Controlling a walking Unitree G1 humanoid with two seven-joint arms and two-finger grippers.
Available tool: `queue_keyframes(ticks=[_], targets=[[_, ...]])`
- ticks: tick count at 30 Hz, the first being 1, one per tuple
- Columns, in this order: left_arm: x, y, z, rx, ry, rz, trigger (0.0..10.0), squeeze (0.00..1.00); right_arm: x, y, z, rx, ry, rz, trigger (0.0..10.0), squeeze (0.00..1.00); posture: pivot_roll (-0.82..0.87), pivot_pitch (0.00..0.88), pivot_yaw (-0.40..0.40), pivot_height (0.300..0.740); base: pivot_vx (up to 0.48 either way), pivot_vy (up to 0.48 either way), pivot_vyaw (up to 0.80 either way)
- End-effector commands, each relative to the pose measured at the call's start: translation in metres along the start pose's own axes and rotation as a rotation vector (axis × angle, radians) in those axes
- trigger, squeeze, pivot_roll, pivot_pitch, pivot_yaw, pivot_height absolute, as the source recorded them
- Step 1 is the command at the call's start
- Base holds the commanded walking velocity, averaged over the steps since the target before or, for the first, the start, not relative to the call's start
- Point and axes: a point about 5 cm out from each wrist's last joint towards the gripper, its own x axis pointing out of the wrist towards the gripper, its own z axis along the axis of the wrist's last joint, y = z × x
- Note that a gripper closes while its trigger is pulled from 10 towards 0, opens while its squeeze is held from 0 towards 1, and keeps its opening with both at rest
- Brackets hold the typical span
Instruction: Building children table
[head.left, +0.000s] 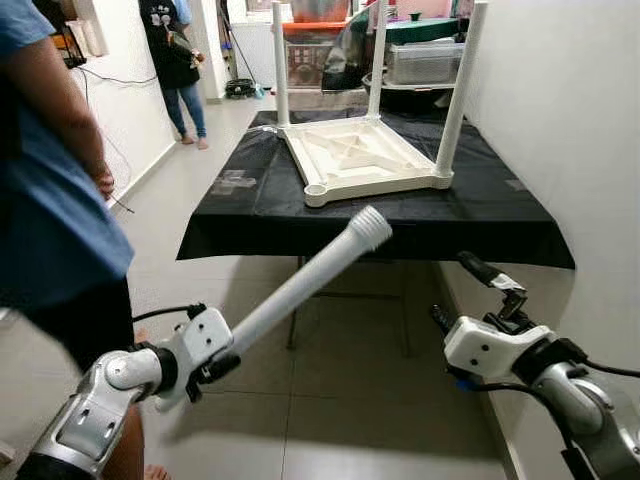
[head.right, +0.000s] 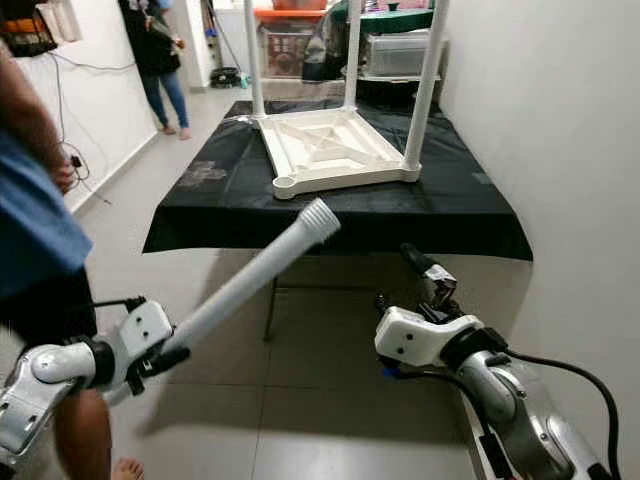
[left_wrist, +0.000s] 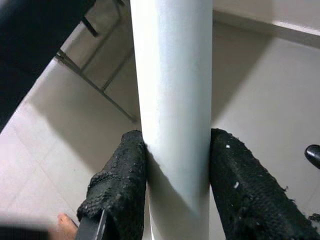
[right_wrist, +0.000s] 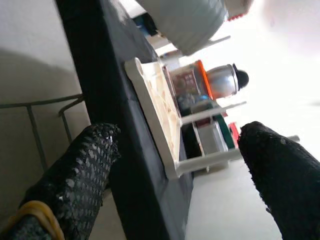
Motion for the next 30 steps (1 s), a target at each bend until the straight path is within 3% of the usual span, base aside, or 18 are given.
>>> queue_keyframes(ticks=[1,6,10,12,14,18,29,30], targets=[[-0.001,0.013,-0.002,0.017,0.049,0.004,10.0,0.0,0.0,0.002,-0.001,-0.058,-0.027,0.042,10.0,0.0,0.04,0.0,-0.009,0.74,0.0,0.0,0.0],[0.002,0.019,-0.001,0.021,0.071,-0.013,10.0,0.0,-0.001,-0.001,-0.002,-0.099,-0.04,0.058,10.0,0.0,0.04,0.0,-0.008,0.74,0.0,0.0,0.0],[0.01,0.021,0.006,0.079,0.104,-0.114,10.0,0.0,0.004,-0.004,0.001,-0.122,-0.08,0.086,10.0,0.0,0.03,0.0,-0.011,0.74,0.0,0.0,0.0],[0.01,0.021,0.006,0.079,0.104,-0.114,10.0,0.0,0.004,-0.004,0.001,-0.122,-0.08,0.086,10.0,0.0,0.03,0.0,-0.011,0.74,0.0,0.0,0.0],[0.02,0.025,0.013,0.128,0.133,-0.177,10.0,0.0,0.011,-0.003,0.009,-0.138,-0.131,0.114,10.0,0.0,0.02,0.0,-0.007,0.74,0.0,0.0,0.0],[0.032,0.032,0.026,0.136,0.131,-0.2,10.0,0.0,0.019,-0.001,0.017,-0.148,-0.178,0.123,10.0,0.0,0.02,0.0,-0.006,0.74,0.0,0.0,0.0],[0.041,0.022,0.042,0.19,0.113,-0.331,10.0,0.0,0.019,0.016,0.017,-0.152,-0.202,0.216,10.0,0.0,0.03,0.0,-0.015,0.74,0.0,0.0,0.0],[0.045,0.017,0.049,0.197,0.108,-0.391,10.0,0.0,0.023,0.018,0.017,-0.162,-0.2,0.224,10.0,0.0,0.03,0.0,-0.016,0.74,0.0,0.0,0.0]])
